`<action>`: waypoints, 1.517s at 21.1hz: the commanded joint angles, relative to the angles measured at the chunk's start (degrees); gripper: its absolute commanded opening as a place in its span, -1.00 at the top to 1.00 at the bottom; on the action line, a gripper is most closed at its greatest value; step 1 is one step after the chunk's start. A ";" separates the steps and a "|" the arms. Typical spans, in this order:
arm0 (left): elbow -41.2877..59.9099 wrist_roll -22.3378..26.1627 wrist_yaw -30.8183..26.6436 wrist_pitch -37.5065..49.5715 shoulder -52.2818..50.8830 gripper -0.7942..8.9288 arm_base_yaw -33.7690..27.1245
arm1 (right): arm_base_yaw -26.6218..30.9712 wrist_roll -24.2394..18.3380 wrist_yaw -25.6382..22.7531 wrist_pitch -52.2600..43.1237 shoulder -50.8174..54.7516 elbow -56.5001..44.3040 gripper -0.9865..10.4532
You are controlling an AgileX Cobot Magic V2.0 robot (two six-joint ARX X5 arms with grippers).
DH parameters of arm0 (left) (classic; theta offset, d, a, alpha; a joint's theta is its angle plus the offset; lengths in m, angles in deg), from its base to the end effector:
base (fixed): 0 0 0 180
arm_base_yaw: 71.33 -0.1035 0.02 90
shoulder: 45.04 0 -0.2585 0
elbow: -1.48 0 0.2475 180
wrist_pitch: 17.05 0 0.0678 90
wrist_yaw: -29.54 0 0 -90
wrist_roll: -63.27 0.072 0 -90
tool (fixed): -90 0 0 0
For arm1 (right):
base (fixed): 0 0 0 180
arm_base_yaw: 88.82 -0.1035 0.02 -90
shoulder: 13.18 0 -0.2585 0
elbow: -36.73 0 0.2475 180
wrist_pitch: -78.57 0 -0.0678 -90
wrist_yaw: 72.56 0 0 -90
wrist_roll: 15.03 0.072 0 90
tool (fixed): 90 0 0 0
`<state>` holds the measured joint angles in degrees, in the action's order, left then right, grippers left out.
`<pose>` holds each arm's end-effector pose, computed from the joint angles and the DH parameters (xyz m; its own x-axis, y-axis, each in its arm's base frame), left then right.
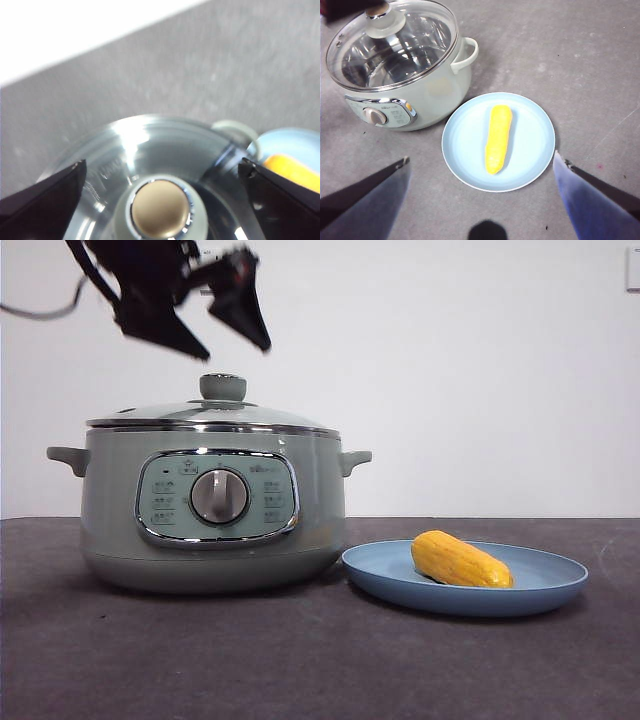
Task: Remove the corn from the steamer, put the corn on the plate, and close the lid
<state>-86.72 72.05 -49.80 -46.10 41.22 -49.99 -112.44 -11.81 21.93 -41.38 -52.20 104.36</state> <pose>0.3434 -0.1484 0.3067 0.7475 -0.4906 -0.4478 0.5698 0.8201 0.0526 0.1402 0.0675 0.3120 0.7479 0.4125 -0.5200 -0.4331 0.8970 0.0887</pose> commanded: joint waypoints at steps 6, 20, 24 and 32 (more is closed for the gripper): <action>-0.26 -2.47 3.23 -21.22 -16.39 -0.32 0.11 | -0.07 -1.09 1.05 -0.22 0.04 -0.20 0.00; -0.26 -3.13 13.49 -55.39 -32.74 0.85 0.09 | -0.07 -3.28 10.60 8.28 0.04 -0.20 0.65; -0.26 -2.91 13.42 -55.30 -32.74 0.85 0.09 | -0.07 -3.26 10.58 8.50 0.04 -0.20 0.84; -0.26 -2.93 13.42 -53.79 -32.72 0.84 0.09 | -0.04 -2.89 10.16 8.50 0.04 -0.17 0.83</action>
<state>-86.81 69.19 -36.47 -100.44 8.52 -49.99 -112.44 -14.65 32.27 -32.77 -52.20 104.36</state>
